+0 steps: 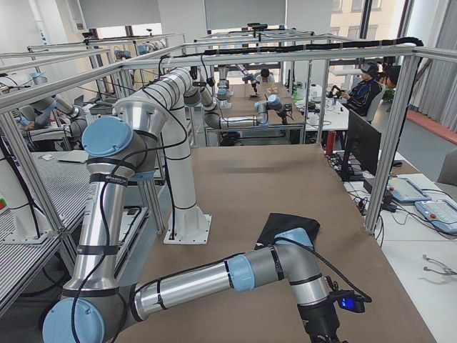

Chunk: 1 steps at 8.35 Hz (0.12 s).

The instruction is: Fold clothes

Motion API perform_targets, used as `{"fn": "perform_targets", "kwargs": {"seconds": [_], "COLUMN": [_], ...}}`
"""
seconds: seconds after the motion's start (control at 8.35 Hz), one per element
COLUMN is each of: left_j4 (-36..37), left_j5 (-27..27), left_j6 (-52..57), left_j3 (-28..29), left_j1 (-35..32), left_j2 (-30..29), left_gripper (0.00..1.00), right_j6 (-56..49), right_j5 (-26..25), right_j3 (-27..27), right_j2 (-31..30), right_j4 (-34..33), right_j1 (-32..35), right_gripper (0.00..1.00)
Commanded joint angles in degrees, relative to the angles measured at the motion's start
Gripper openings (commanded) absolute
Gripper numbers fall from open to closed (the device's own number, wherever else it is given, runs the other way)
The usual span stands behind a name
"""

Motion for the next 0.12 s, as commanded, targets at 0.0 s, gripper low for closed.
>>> {"fn": "perform_targets", "kwargs": {"seconds": [0.0], "left_j4": [1.4], "left_j5": [0.7], "left_j6": [1.7], "left_j3": [-2.3], "left_j1": [0.0], "left_j2": [0.4], "left_gripper": [0.95], "right_j6": [0.0], "right_j5": [-3.7], "right_j3": [0.7], "right_j2": [-1.9], "right_j4": [0.2], "right_j1": [0.1], "right_gripper": [0.94]}}
